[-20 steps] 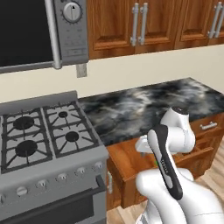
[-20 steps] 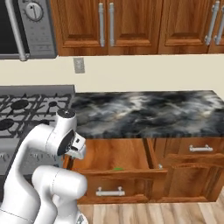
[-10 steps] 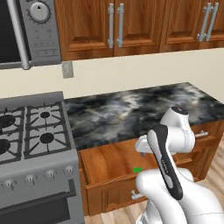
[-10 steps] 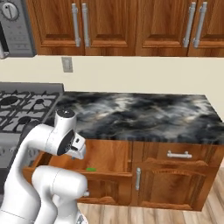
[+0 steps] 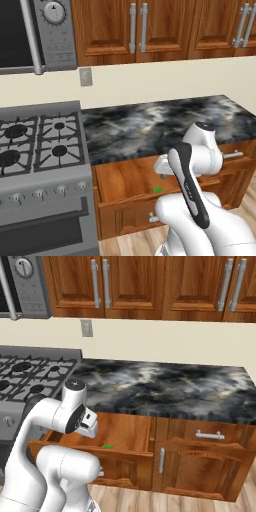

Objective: Restock the sink supplies by placing the sponge and soap dispenser on the counter and next to the sink. Make sure the soap dispenser is upright.

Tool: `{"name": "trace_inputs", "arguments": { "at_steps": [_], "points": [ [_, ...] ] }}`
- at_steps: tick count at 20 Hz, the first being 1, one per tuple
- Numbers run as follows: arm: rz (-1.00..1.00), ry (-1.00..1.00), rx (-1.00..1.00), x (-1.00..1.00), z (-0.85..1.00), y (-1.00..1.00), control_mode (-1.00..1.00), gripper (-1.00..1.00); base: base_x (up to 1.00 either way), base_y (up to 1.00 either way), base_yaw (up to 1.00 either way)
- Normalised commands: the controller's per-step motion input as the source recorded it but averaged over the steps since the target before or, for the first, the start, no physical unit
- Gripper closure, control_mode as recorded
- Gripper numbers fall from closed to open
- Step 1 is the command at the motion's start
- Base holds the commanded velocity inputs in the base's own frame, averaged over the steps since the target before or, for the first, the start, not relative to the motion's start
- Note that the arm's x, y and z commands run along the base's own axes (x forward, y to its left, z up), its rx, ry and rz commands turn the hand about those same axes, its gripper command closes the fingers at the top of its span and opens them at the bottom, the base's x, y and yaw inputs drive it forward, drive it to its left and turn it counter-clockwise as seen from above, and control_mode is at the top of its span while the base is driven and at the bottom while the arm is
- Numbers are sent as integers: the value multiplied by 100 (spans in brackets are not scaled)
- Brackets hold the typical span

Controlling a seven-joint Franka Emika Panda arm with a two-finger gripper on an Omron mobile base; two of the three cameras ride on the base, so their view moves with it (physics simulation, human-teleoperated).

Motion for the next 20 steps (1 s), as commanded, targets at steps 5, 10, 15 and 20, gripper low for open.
{"name": "trace_inputs", "arguments": {
  "at_steps": [5,10,15,20],
  "points": [
    [0,0,0,0,0,0,100,-100,-49,-34,9],
    [0,0,0,0,0,0,100,-100,-56,-21,1],
    [3,0,0,24,-18,0,-100,-100,-2,0,0],
    [4,8,0,88,-68,-1,-100,-100,0,0,0]
  ]
}}
